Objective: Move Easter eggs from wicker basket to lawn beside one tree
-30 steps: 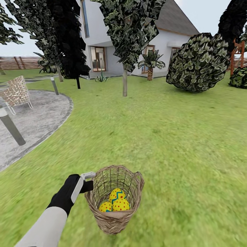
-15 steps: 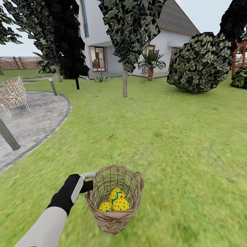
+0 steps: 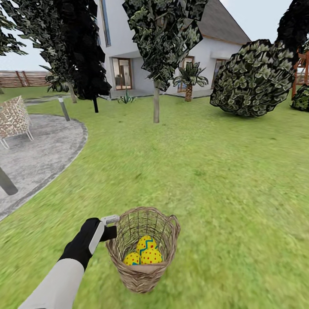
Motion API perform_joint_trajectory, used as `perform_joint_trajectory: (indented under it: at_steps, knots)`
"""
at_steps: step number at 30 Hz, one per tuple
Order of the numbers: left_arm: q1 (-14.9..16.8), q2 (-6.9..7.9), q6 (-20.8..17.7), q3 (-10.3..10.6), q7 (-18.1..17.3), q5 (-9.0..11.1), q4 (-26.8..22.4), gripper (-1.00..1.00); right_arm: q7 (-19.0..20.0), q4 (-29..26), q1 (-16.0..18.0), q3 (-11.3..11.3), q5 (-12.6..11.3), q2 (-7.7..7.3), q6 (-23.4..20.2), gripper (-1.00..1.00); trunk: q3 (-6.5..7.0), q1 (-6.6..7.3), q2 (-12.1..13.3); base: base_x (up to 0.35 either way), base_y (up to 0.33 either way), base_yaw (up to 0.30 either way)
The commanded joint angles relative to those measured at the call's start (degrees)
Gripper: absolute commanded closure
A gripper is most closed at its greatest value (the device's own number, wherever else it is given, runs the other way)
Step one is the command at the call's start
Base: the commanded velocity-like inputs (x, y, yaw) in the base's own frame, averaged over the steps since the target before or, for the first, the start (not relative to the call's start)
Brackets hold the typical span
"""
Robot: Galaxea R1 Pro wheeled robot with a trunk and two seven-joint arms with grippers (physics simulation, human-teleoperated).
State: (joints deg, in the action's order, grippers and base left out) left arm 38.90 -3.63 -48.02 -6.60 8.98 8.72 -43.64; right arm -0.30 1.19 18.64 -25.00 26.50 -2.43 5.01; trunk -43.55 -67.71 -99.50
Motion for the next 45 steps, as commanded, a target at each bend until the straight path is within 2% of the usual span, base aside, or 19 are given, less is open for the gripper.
perform_joint_trajectory:
  at_steps: [1, 18, 28, 33, 45]
  knots:
    - [0.0, -0.06, -0.1, -0.2, 0.5, 1.1, -0.1, 1.0, 0.0, 0.1, 0.0, -0.5, 0.5, -0.03, 0.3, -1.0, -0.05, -0.03, 0.0, 0.318, 0.0, 0.0]
    - [0.0, -0.06, -0.1, -0.2, 0.5, 1.1, 0.0, 1.0, -0.2, 0.1, 0.0, -0.5, 0.5, -0.37, 0.3, -1.0, -0.05, -0.03, 0.0, 0.318, 0.0, 0.0]
    - [0.0, -0.02, -0.2, -0.2, 0.5, 1.1, -0.1, 1.0, -0.2, 0.2, 0.0, -0.5, 0.6, -0.03, 0.3, -1.0, -0.05, -0.03, 0.0, 0.318, 0.0, 0.0]
    - [0.0, 0.03, -0.2, -1.6, 0.6, 1.1, -0.2, 1.0, -0.2, 0.3, 0.1, -0.5, 0.7, -0.03, 0.3, -1.0, -0.05, -0.03, 0.0, 0.318, 0.0, 0.0]
    - [0.0, -0.06, -0.3, -1.6, 0.6, 1.1, 0.0, 1.0, -0.2, 0.5, 0.0, -0.4, 0.7, 0.06, 0.3, -1.0, -0.05, -0.03, 0.0, 0.318, 0.0, 0.0]
